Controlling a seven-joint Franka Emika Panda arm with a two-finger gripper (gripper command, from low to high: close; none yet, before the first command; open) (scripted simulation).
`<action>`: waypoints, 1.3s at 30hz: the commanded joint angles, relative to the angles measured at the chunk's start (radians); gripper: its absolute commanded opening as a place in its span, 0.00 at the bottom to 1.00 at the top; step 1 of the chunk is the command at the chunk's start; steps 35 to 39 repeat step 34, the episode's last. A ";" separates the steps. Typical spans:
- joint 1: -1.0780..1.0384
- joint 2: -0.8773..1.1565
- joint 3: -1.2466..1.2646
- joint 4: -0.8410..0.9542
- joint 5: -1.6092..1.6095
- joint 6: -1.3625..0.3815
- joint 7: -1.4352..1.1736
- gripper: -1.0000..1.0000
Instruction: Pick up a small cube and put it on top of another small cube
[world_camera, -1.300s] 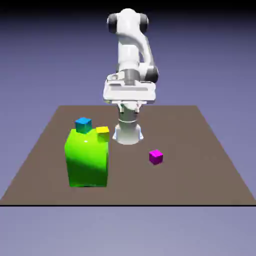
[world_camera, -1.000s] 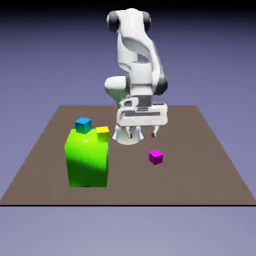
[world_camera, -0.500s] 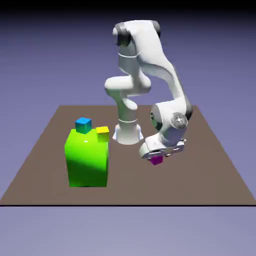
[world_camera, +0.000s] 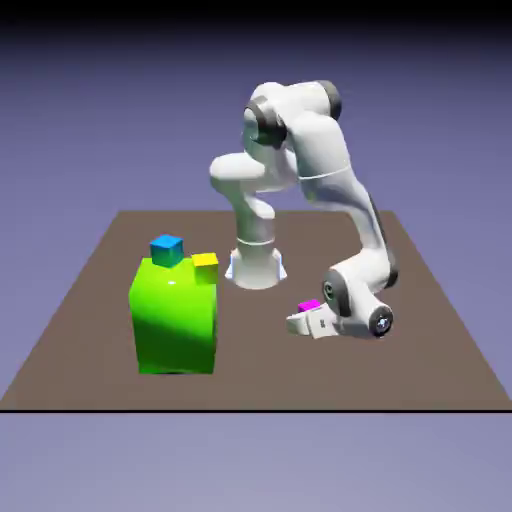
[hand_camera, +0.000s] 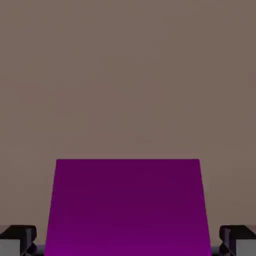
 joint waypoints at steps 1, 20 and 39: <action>0.000 -0.011 0.004 0.032 0.004 -0.044 -0.003 0.00; -0.192 -0.586 -0.235 0.124 -0.548 -0.288 -0.756 0.00; -0.378 -0.673 -0.302 -0.076 -0.633 -0.343 -0.745 1.00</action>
